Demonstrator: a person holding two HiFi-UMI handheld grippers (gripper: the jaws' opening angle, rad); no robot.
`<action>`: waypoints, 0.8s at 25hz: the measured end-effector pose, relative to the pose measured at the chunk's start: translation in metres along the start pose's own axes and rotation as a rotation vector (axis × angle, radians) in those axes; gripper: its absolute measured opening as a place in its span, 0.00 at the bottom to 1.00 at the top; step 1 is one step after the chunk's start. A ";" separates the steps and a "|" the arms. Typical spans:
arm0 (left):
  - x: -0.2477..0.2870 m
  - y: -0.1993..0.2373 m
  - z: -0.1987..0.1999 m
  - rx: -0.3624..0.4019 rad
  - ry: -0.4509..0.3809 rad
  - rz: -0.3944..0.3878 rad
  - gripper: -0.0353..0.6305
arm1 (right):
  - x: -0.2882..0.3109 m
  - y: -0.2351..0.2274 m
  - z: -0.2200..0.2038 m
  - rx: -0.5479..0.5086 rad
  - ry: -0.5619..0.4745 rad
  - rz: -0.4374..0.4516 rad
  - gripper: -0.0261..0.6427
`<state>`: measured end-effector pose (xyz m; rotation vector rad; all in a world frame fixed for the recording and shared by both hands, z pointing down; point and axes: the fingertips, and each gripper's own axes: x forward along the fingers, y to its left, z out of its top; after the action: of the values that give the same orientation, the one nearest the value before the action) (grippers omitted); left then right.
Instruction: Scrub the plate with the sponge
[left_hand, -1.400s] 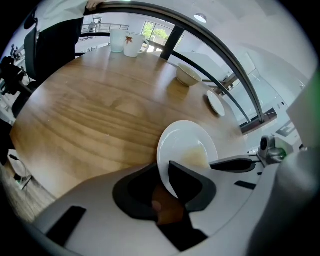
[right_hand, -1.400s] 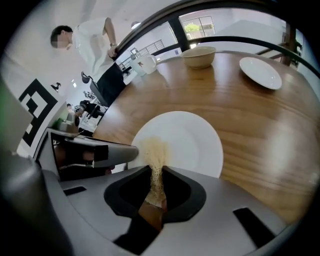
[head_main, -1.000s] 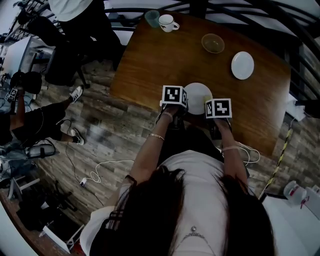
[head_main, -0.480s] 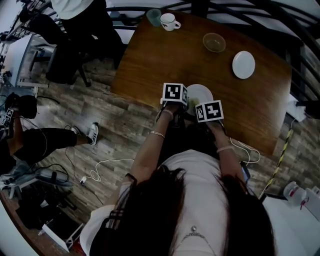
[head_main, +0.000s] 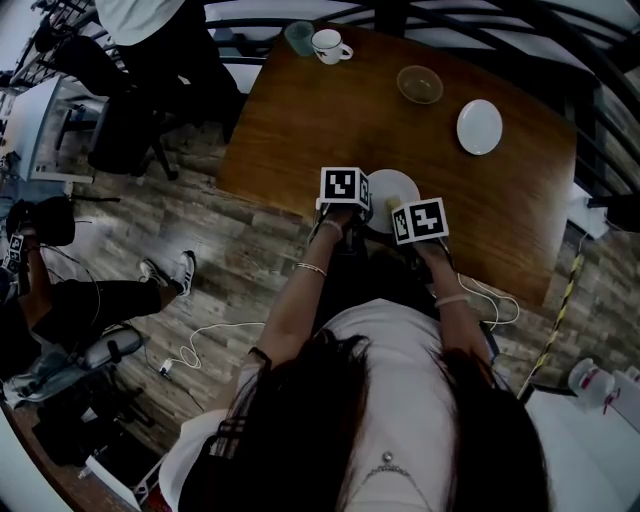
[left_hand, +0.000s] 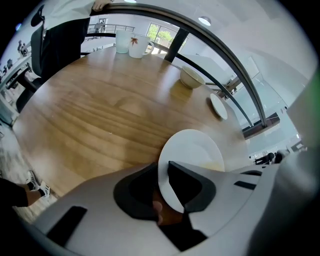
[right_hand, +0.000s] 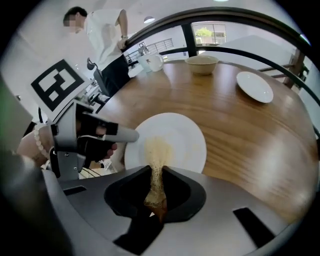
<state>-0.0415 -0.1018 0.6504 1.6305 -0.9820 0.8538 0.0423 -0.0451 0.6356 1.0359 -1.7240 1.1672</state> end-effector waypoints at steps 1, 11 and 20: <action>0.000 0.001 0.000 -0.001 0.001 0.003 0.17 | 0.003 0.014 -0.001 -0.025 0.013 0.026 0.16; -0.002 0.001 0.000 -0.036 -0.005 -0.034 0.17 | 0.002 0.009 -0.016 -0.006 0.043 0.036 0.16; -0.002 0.002 0.001 -0.084 -0.035 -0.006 0.17 | 0.006 0.016 -0.012 -0.001 0.048 0.019 0.16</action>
<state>-0.0441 -0.1025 0.6494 1.5812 -1.0229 0.7723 0.0269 -0.0306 0.6398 0.9860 -1.7001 1.1936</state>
